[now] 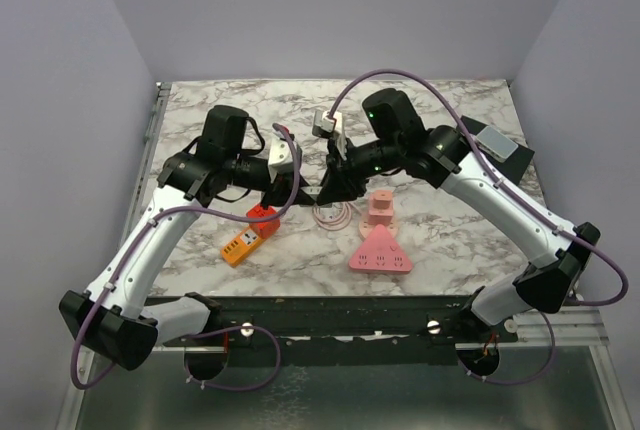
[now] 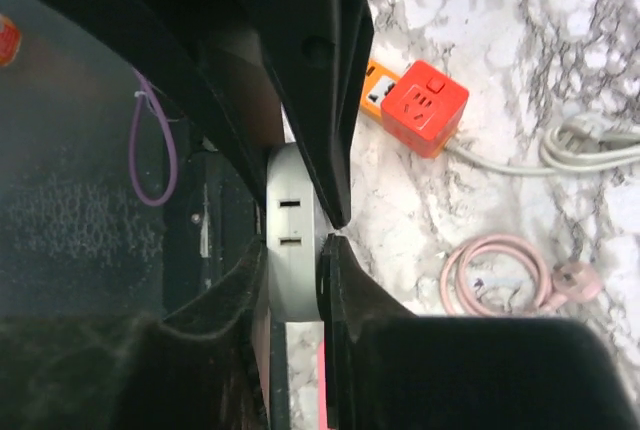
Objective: Insert the plug
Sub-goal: Pick up the plug from the center of the board.
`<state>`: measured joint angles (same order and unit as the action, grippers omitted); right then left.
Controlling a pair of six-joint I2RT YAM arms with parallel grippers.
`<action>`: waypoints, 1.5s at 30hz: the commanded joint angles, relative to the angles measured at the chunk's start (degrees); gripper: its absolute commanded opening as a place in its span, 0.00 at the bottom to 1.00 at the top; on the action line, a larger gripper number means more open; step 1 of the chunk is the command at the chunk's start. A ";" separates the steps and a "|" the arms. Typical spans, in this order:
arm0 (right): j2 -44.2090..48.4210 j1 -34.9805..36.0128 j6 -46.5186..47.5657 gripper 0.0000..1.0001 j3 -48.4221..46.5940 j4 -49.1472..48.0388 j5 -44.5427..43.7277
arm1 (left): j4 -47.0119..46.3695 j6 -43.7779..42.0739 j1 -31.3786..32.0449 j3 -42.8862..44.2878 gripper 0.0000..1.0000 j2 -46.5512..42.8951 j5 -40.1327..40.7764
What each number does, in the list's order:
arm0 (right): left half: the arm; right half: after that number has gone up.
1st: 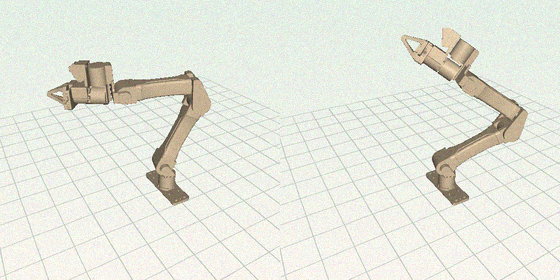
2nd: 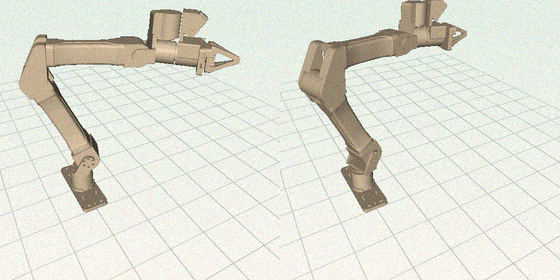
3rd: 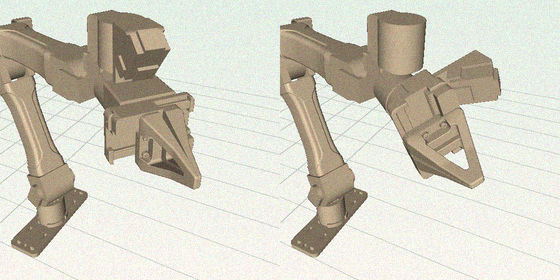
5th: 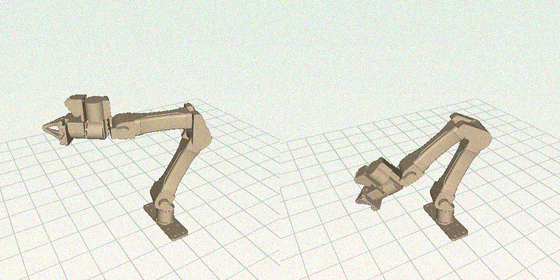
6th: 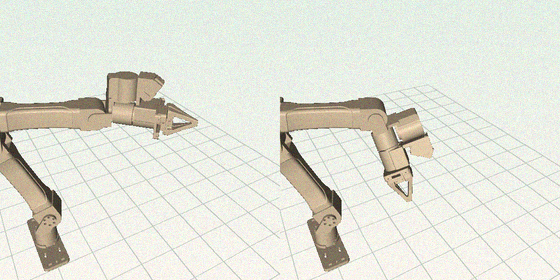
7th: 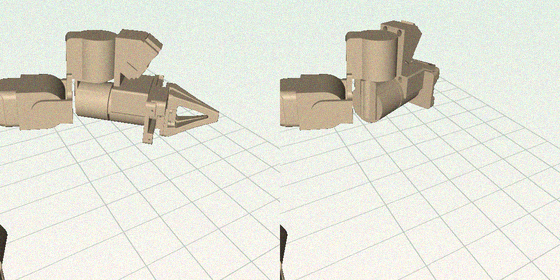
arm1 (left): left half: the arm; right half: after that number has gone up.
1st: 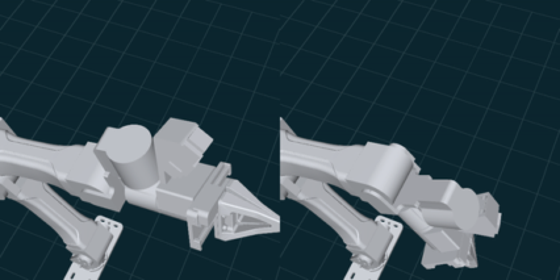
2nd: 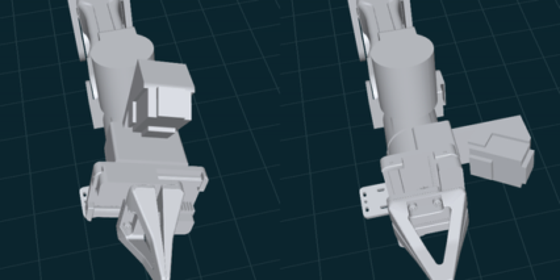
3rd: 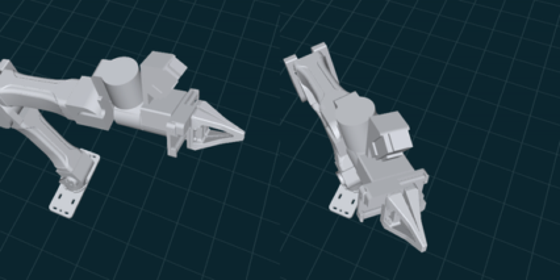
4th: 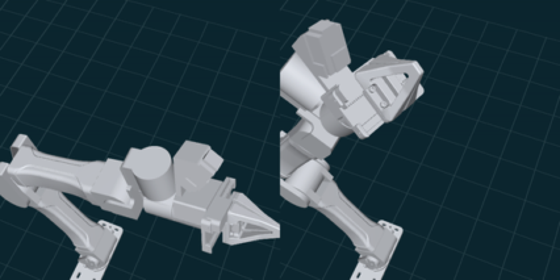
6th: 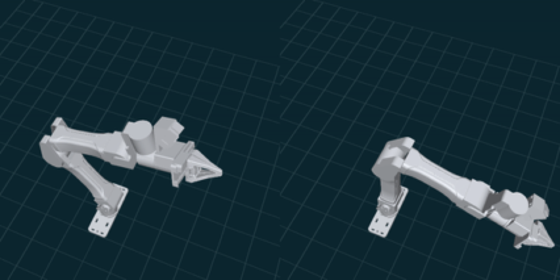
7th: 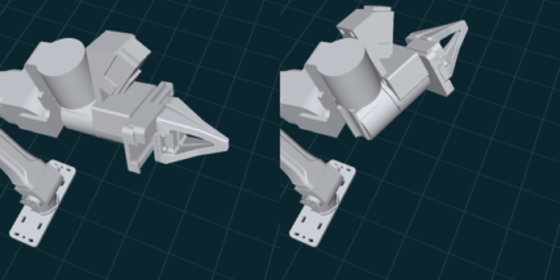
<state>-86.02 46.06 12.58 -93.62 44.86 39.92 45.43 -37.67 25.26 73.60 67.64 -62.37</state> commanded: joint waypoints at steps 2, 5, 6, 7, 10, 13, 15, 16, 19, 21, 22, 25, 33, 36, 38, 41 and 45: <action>-1.52 0.25 -2.21 0.01 1.07 -0.91 -1.80 | -0.69 -0.69 -0.10 1.54 0.00 -1.41 -2.52; -1.17 0.21 -4.22 0.01 2.35 -3.33 -4.57 | -1.02 -2.34 -0.04 1.54 0.18 -2.01 0.12; -0.84 0.25 -5.22 0.01 3.11 -4.83 -6.00 | -2.11 -2.32 -0.06 1.27 0.39 -2.50 1.46; -0.37 0.25 -6.60 0.01 4.08 -6.89 -7.95 | -4.63 -0.88 -0.07 0.52 0.76 -3.23 3.33; 1.58 0.25 -11.07 0.01 7.83 -13.36 -16.71 | -19.56 8.45 -0.09 -5.08 0.99 -7.90 13.09; 3.13 0.25 -17.54 0.01 10.17 -19.90 -28.64 | -34.63 12.47 0.01 -13.37 0.99 -14.82 24.33; 3.83 0.25 -22.94 0.01 11.40 -24.67 -34.07 | -40.46 13.53 -0.02 -17.23 0.99 -17.67 29.92; 4.10 0.25 -25.55 0.01 11.97 -26.98 -35.42 | -41.49 13.39 0.01 -18.21 0.99 -18.28 30.97; 5.27 0.25 -32.76 0.01 14.48 -34.81 -35.73 | -41.80 12.86 -0.03 -19.35 0.99 -18.90 30.79; 6.03 0.32 -36.47 0.01 16.50 -40.16 -35.03 | -42.23 12.40 -0.03 -20.34 0.99 -19.26 30.88; 6.26 0.57 -37.91 0.01 17.11 -42.18 -35.14 | -42.76 12.47 -0.02 -20.87 0.99 -19.37 31.27; 6.52 2.21 -39.44 0.01 17.60 -46.16 -36.41 | -45.06 13.53 -0.02 -22.18 0.99 -19.03 33.91; 6.90 4.52 -40.20 0.01 18.99 -50.47 -38.61 | -49.24 16.38 0.04 -22.45 0.99 -17.69 33.45; 7.13 5.46 -40.67 0.01 20.56 -52.91 -39.00 | -49.85 16.19 0.00 -22.59 0.99 -16.92 33.47; 7.27 5.97 -40.94 0.01 21.11 -53.66 -39.00 | -50.04 15.38 0.02 -22.83 0.99 -16.75 34.11; 7.71 6.69 -41.34 0.01 22.10 -54.60 -39.68 | -50.20 13.89 0.00 -23.08 0.98 -16.66 33.82; 8.22 7.08 -41.67 0.01 22.56 -55.18 -39.66 | -49.74 11.78 -0.03 -24.03 0.79 -17.04 30.87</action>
<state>-80.07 52.45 -28.23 -71.37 -6.50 2.11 -3.44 -23.70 24.99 50.83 51.00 -29.52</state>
